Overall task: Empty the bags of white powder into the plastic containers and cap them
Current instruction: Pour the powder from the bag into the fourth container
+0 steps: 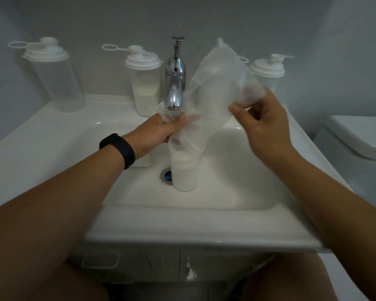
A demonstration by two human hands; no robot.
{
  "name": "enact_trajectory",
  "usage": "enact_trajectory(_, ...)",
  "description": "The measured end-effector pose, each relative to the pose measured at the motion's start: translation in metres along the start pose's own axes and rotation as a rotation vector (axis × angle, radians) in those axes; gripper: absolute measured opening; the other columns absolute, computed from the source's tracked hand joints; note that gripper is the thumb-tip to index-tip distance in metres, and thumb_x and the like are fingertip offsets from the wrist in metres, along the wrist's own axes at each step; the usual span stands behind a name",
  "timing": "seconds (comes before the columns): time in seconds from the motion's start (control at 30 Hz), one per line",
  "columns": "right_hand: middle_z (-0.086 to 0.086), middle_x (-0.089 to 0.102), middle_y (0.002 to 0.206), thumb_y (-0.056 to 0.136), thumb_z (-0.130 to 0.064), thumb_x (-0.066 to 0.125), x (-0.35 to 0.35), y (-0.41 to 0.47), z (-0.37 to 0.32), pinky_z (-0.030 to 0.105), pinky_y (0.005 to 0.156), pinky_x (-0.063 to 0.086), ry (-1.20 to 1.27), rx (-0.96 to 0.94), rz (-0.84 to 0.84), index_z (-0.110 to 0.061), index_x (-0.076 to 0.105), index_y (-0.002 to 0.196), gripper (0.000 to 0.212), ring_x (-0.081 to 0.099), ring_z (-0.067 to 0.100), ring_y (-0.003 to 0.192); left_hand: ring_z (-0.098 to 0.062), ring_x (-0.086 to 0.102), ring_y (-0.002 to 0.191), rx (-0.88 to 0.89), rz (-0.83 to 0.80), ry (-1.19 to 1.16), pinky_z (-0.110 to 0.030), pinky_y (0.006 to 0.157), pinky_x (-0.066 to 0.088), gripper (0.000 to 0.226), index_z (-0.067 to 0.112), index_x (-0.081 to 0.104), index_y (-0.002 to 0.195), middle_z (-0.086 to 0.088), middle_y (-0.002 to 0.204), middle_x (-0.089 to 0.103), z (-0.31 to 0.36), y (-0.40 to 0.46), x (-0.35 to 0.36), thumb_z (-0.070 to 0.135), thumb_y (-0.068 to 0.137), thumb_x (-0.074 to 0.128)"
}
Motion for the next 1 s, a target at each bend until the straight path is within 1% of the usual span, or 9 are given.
enact_trajectory(0.13, -0.004, 0.068, 0.088, 0.094, -0.022, 0.074, 0.003, -0.001, 0.004, 0.018, 0.071, 0.049, -0.013, 0.008, -0.015, -0.03, 0.061, 0.11, 0.022, 0.059, 0.01, 0.074, -0.017, 0.064, 0.126, 0.004, -0.003, -0.019, -0.042, 0.109, 0.051, 0.043, 0.03, 0.064, 0.133, 0.001, 0.132, 0.07, 0.0, -0.001, 0.0, 0.046, 0.098, 0.047)
enact_trajectory(0.2, -0.012, 0.067, 0.087, 0.094, -0.023, 0.075, 0.01, -0.003, 0.006, 0.01, 0.07, 0.045, -0.065, 0.03, -0.053, -0.029, 0.063, 0.109, 0.02, 0.059, -0.002, 0.07, -0.016, 0.065, 0.124, 0.007, 0.005, -0.014, -0.041, 0.108, 0.051, 0.041, 0.031, 0.064, 0.131, 0.002, 0.129, 0.072, 0.002, 0.0, 0.0, 0.046, 0.097, 0.047)
enact_trajectory(0.33, -0.02, 0.063, 0.082, 0.094, -0.019, 0.074, 0.006, -0.003, 0.005, 0.007, 0.069, 0.042, -0.012, 0.045, -0.009, -0.028, 0.063, 0.109, 0.02, 0.058, -0.009, 0.068, -0.016, 0.065, 0.124, 0.017, 0.02, -0.008, -0.041, 0.107, 0.051, 0.041, 0.031, 0.064, 0.133, 0.001, 0.13, 0.071, 0.003, -0.001, -0.002, 0.045, 0.098, 0.047)
enact_trajectory(0.5, -0.018, 0.067, 0.08, 0.093, -0.016, 0.075, 0.005, -0.003, 0.003, 0.017, 0.072, 0.048, 0.053, 0.079, 0.021, -0.033, 0.065, 0.104, 0.022, 0.058, -0.001, 0.07, -0.011, 0.068, 0.117, 0.022, 0.107, 0.052, -0.027, 0.099, 0.053, 0.038, 0.035, 0.067, 0.126, 0.007, 0.122, 0.075, 0.01, -0.003, -0.007, 0.049, 0.096, 0.05)
enact_trajectory(0.63, -0.011, 0.073, 0.091, 0.095, -0.016, 0.072, 0.012, -0.006, 0.001, 0.02, 0.08, 0.053, 0.127, 0.158, -0.029, -0.04, 0.066, 0.101, 0.026, 0.067, 0.011, 0.082, 0.002, 0.07, 0.097, 0.025, 0.283, 0.092, -0.015, 0.083, 0.051, 0.02, 0.031, 0.075, 0.109, 0.014, 0.101, 0.078, 0.017, -0.007, -0.022, 0.036, 0.102, 0.057)
enact_trajectory(0.7, -0.007, 0.074, 0.094, 0.096, -0.015, 0.07, 0.014, -0.007, -0.002, 0.017, 0.075, 0.053, 0.177, 0.21, -0.014, -0.039, 0.066, 0.101, 0.025, 0.067, 0.005, 0.08, 0.002, 0.07, 0.098, 0.017, 0.316, 0.086, -0.012, 0.084, 0.05, 0.019, 0.029, 0.076, 0.11, 0.012, 0.104, 0.078, 0.02, -0.012, -0.021, 0.035, 0.101, 0.061)
enact_trajectory(0.77, -0.008, 0.073, 0.086, 0.097, -0.012, 0.068, 0.015, -0.006, 0.001, 0.017, 0.07, 0.053, 0.255, 0.288, 0.011, -0.033, 0.067, 0.102, 0.022, 0.065, 0.002, 0.074, -0.003, 0.071, 0.101, 0.001, 0.335, 0.071, -0.015, 0.087, 0.052, 0.019, 0.027, 0.077, 0.11, 0.009, 0.103, 0.078, 0.022, -0.017, -0.018, 0.034, 0.1, 0.063)
enact_trajectory(0.9, -0.004, 0.072, 0.077, 0.098, -0.006, 0.064, 0.017, -0.005, 0.007, 0.023, 0.068, 0.055, 0.481, 0.464, 0.042, -0.014, 0.067, 0.112, 0.016, 0.064, 0.013, 0.075, -0.021, 0.075, 0.098, -0.081, 0.393, -0.009, -0.033, 0.091, 0.056, 0.031, 0.013, 0.079, 0.101, -0.007, 0.1, 0.079, 0.034, -0.027, -0.013, 0.042, 0.089, 0.077)
enact_trajectory(1.0, 0.004, 0.069, 0.079, 0.097, -0.004, 0.064, 0.015, -0.013, 0.008, 0.024, 0.07, 0.055, 0.601, 0.566, 0.077, -0.007, 0.064, 0.117, 0.02, 0.064, 0.016, 0.076, -0.026, 0.073, 0.103, -0.184, 0.438, -0.125, -0.033, 0.092, 0.053, 0.033, 0.015, 0.077, 0.103, -0.008, 0.105, 0.079, 0.033, -0.037, -0.007, 0.04, 0.081, 0.076)
Point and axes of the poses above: each hand's wrist, its own y-axis towards the middle knuckle, its own x-axis out of the palm, z = x × y, the point moved 9 cm from there along y, towards the middle knuckle
